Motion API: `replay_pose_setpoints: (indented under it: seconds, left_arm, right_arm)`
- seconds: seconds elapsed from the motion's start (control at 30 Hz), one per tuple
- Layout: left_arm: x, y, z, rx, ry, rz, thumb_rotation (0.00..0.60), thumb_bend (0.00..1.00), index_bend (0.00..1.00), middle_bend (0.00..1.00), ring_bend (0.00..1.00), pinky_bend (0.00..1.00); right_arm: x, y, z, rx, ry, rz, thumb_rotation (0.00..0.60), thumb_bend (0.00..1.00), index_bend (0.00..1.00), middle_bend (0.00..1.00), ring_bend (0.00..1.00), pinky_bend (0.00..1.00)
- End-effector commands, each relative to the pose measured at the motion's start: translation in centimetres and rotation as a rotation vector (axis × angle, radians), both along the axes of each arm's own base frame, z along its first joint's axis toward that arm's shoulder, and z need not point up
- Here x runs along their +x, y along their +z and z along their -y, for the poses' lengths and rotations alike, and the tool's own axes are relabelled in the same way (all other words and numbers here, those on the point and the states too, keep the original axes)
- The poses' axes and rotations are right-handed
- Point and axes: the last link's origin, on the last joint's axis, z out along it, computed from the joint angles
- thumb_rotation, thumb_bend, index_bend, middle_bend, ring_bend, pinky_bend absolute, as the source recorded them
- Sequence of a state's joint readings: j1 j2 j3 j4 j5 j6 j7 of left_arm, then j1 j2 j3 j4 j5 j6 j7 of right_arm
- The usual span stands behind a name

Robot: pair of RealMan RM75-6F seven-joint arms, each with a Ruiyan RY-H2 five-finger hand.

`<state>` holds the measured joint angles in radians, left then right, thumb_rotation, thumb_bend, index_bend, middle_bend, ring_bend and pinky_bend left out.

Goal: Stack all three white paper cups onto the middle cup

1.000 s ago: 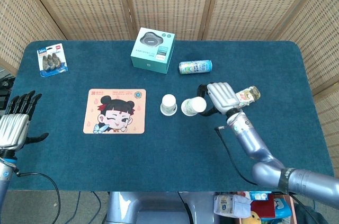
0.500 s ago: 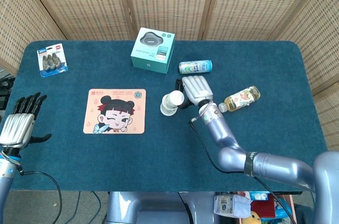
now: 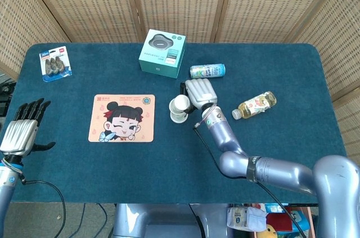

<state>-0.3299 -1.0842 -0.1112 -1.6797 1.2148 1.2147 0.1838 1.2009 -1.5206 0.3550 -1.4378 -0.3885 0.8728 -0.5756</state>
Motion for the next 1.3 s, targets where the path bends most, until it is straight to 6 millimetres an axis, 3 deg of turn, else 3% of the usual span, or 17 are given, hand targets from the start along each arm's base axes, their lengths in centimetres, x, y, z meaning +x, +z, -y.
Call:
replay_pose_setpoints:
  seconds: [0.03, 0.1, 0.17, 0.5, 0.53, 0.63, 0.9, 1.1, 1.3]
  left_arm:
    - [0.0, 0.0, -0.1, -0.001, 0.000, 0.001, 0.600, 0.12, 0.00, 0.00, 0.00, 0.00]
    - [0.0, 0.0, -0.1, -0.001, 0.001, 0.002, 0.600, 0.12, 0.00, 0.00, 0.00, 0.00]
    - [-0.1, 0.1, -0.2, -0.001, 0.004, 0.004, 0.600, 0.11, 0.00, 0.00, 0.00, 0.00]
    - [-0.1, 0.1, -0.2, -0.004, 0.006, 0.008, 0.600, 0.12, 0.00, 0.00, 0.00, 0.00]
    - [-0.2, 0.0, -0.2, -0.006, 0.005, 0.008, 0.600, 0.12, 0.00, 0.00, 0.00, 0.00]
    - [-0.5, -0.1, 0.2, -0.002, -0.002, 0.014, 0.600, 0.12, 0.00, 0.00, 0.00, 0.00]
    - [-1.9, -0.6, 2.3, 0.030, -0.018, 0.024, 0.600, 0.11, 0.00, 0.00, 0.00, 0.00]
    - [-3.1, -1.3, 3.8, 0.056, -0.045, 0.025, 0.600, 0.12, 0.00, 0.00, 0.00, 0.00]
    - [-3.2, -1.6, 4.7, 0.061, -0.093, 0.016, 0.600, 0.12, 0.00, 0.00, 0.00, 0.00]
  right_arm:
    - [0.1, -0.2, 0.0, 0.010, -0.001, 0.000, 0.600, 0.37, 0.35, 0.26, 0.24, 0.32]
    - [0.0, -0.4, -0.1, 0.035, -0.001, 0.001, 0.600, 0.24, 0.13, 0.05, 0.04, 0.10]
    - [0.1, -0.4, -0.1, 0.050, 0.003, 0.007, 0.600, 0.14, 0.05, 0.00, 0.00, 0.01]
    - [-0.5, 1.6, -1.0, 0.003, 0.090, -0.002, 0.600, 0.00, 0.02, 0.00, 0.00, 0.00]
    - [-1.1, 2.3, -1.5, -0.012, 0.113, -0.026, 0.600, 0.00, 0.02, 0.00, 0.00, 0.00]
    - [-5.7, 6.0, -4.8, -0.162, 0.232, -0.145, 0.600, 0.00, 0.02, 0.00, 0.00, 0.00]
    - [-16.9, 9.9, -12.5, -0.292, 0.235, -0.205, 0.600, 0.00, 0.01, 0.00, 0.00, 0.00]
    - [-21.4, 10.6, -17.0, -0.350, 0.190, -0.187, 0.600, 0.00, 0.00, 0.00, 0.00, 0.00]
    - [-24.2, 10.9, -20.4, -0.380, 0.153, -0.145, 0.600, 0.00, 0.00, 0.00, 0.00, 0.00]
